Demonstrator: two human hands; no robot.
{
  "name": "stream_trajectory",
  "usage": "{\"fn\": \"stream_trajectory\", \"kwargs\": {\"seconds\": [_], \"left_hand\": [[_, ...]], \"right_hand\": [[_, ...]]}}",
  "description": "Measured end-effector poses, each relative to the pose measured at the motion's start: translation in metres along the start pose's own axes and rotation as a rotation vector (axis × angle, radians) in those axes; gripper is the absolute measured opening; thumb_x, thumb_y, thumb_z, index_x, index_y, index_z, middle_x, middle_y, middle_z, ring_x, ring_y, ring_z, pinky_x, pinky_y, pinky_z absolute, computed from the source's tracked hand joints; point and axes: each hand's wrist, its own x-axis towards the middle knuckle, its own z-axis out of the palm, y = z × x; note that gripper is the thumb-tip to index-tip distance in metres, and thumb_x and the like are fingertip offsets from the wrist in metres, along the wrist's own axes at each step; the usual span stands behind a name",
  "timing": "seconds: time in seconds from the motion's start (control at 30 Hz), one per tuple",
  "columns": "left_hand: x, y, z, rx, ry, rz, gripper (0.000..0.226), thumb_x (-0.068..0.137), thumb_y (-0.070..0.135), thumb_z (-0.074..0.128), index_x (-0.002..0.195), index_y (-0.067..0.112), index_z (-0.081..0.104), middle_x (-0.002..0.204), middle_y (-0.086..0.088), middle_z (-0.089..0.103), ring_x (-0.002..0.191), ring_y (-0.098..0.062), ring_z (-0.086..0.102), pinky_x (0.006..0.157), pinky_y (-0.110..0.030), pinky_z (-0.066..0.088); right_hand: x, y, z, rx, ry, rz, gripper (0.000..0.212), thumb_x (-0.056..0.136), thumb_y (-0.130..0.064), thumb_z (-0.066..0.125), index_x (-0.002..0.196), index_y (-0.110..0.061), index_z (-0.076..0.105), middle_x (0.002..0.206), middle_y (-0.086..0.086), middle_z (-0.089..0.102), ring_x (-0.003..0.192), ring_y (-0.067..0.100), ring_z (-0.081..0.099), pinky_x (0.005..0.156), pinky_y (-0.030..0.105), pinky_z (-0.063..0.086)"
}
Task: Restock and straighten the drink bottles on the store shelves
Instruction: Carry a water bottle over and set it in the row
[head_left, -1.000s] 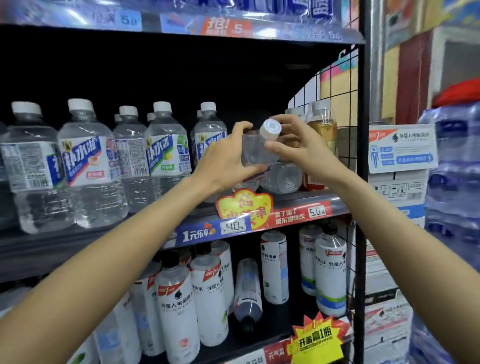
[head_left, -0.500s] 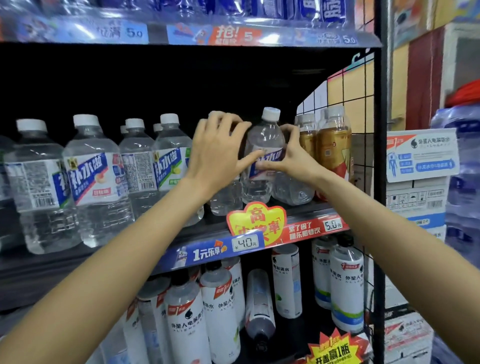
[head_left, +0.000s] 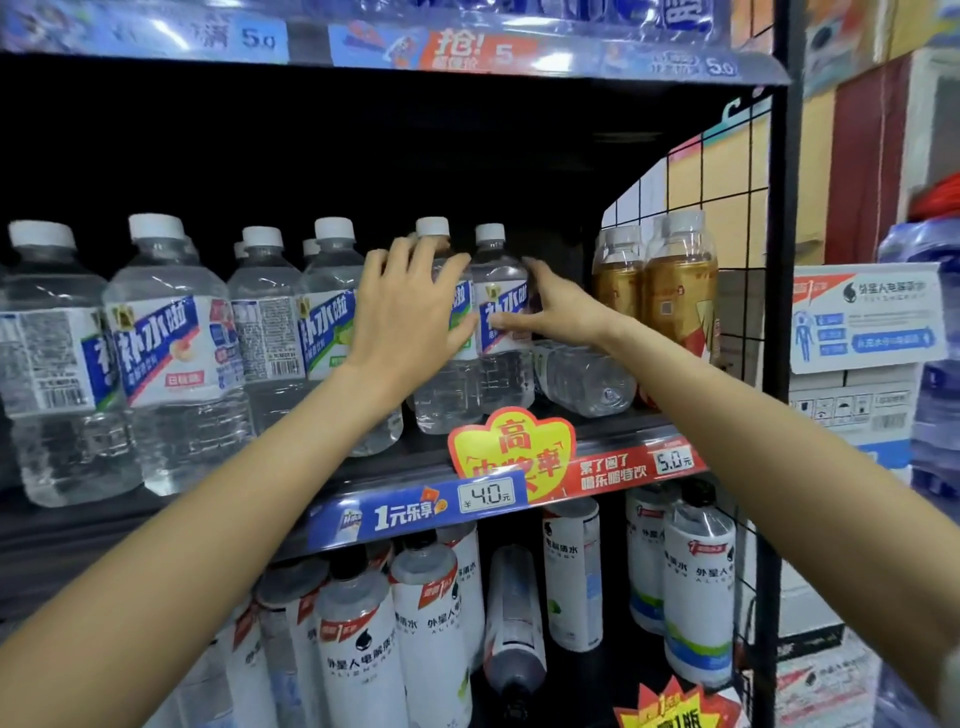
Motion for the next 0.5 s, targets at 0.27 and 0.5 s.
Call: {"fn": "stream_trajectory", "kwargs": {"seconds": [0.27, 0.5], "left_hand": [[0.006, 0.028, 0.007, -0.092, 0.066, 0.284, 0.033, 0.084, 0.034, 0.059, 0.110, 0.014, 0.066, 0.103, -0.006, 0.067, 0.100, -0.028, 0.061, 0.104, -0.042, 0.028], [0.001, 0.039, 0.011, -0.119, -0.034, 0.296, 0.039, 0.077, 0.035, 0.071, 0.109, 0.014, 0.068, 0.099, -0.007, 0.069, 0.100, -0.029, 0.062, 0.108, -0.051, 0.034]], "right_hand": [[-0.049, 0.002, -0.013, -1.066, -0.070, -0.019, 0.078, 0.083, -0.073, 0.046, 0.139, -0.018, 0.038, 0.119, 0.011, 0.061, 0.105, 0.031, 0.061, 0.070, 0.033, 0.038], [-0.060, 0.005, 0.002, -1.061, -0.019, -0.012, 0.066, 0.087, -0.055, 0.057, 0.138, -0.017, 0.039, 0.119, 0.013, 0.055, 0.105, 0.033, 0.059, 0.068, 0.035, 0.039]]}}
